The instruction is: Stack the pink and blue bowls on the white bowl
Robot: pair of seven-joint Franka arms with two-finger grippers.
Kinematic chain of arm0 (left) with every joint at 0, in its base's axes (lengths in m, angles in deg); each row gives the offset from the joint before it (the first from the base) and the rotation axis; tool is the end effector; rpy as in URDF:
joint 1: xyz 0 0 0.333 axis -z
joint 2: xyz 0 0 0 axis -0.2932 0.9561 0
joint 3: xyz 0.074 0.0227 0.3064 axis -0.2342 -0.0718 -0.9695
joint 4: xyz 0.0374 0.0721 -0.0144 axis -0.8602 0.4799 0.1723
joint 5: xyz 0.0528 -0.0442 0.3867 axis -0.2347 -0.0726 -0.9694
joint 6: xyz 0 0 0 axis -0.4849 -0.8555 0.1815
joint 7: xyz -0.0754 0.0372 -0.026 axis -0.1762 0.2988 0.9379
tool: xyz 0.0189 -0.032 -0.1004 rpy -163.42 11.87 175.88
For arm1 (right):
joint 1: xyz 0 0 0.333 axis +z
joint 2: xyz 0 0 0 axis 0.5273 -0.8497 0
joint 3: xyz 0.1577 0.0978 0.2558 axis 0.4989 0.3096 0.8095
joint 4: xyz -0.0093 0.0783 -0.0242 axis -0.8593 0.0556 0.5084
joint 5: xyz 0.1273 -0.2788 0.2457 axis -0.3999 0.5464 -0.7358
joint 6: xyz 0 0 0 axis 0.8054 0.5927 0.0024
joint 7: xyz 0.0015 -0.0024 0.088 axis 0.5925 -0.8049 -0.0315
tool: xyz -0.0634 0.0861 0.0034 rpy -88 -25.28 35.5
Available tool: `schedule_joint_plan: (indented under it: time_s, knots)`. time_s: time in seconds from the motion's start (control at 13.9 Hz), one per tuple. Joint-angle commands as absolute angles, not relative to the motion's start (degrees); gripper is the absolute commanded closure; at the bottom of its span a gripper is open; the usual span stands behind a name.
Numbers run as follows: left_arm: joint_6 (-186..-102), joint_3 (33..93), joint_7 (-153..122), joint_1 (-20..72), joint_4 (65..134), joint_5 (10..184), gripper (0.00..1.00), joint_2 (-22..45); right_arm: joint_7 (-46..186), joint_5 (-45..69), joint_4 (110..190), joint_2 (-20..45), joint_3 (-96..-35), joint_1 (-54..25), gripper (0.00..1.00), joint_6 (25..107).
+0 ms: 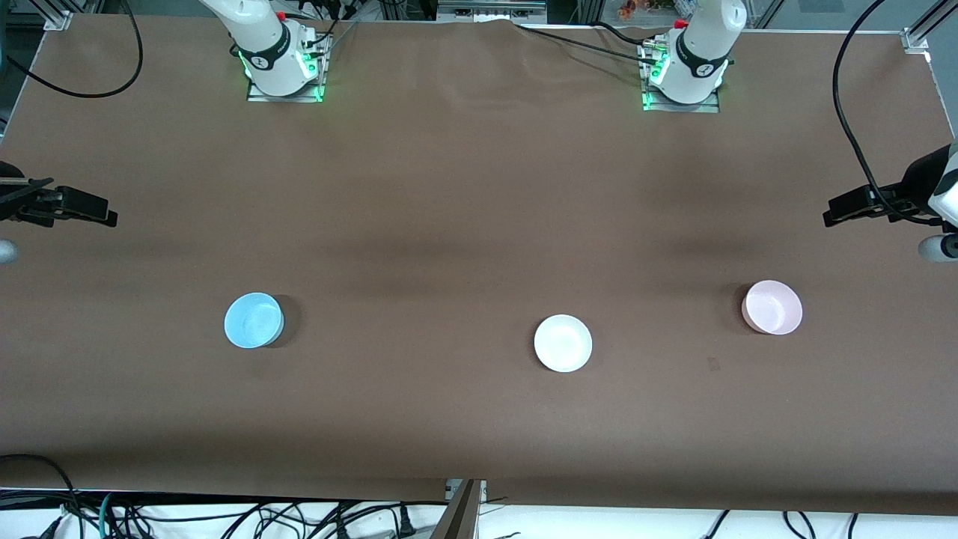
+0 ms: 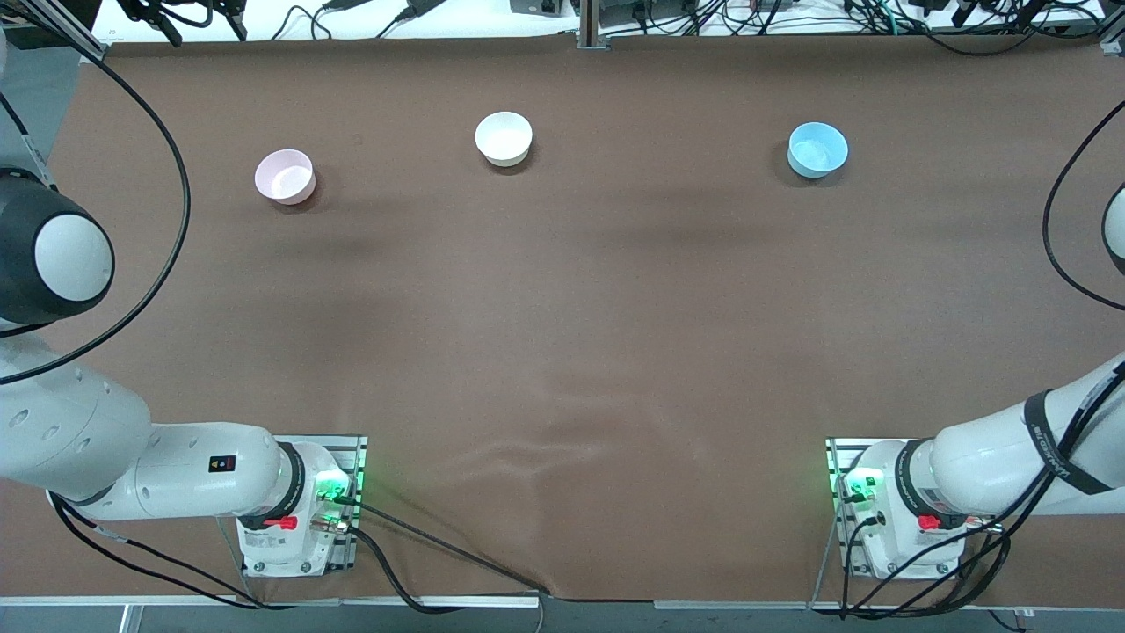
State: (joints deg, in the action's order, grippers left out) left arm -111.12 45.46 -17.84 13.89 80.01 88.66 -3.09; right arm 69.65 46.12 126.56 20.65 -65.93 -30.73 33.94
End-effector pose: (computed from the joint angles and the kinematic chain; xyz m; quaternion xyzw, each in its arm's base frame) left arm 0.6007 0.0241 0.5847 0.9963 0.0573 -0.0631 0.0075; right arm 0.6199 -0.0381 0.5776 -0.9979 -0.0018 0.0636 0.0156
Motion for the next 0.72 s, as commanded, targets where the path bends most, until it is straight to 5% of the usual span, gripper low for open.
schedule_joint_plan:
  time_s: [0.0, 0.65]
  knots:
    - [-111.12, 46.0, -17.24, 13.53, 81.51, 87.04, 0.0, -4.51, 69.42, 46.58, 125.07, 20.22, -65.77, -30.86, 0.0, 32.9]
    - [-110.94, 45.65, -17.51, 13.44, 81.6, 87.04, 0.0, -4.52, 69.42, 46.58, 125.07, 20.49, -65.86, -30.86, 0.0, 30.89]
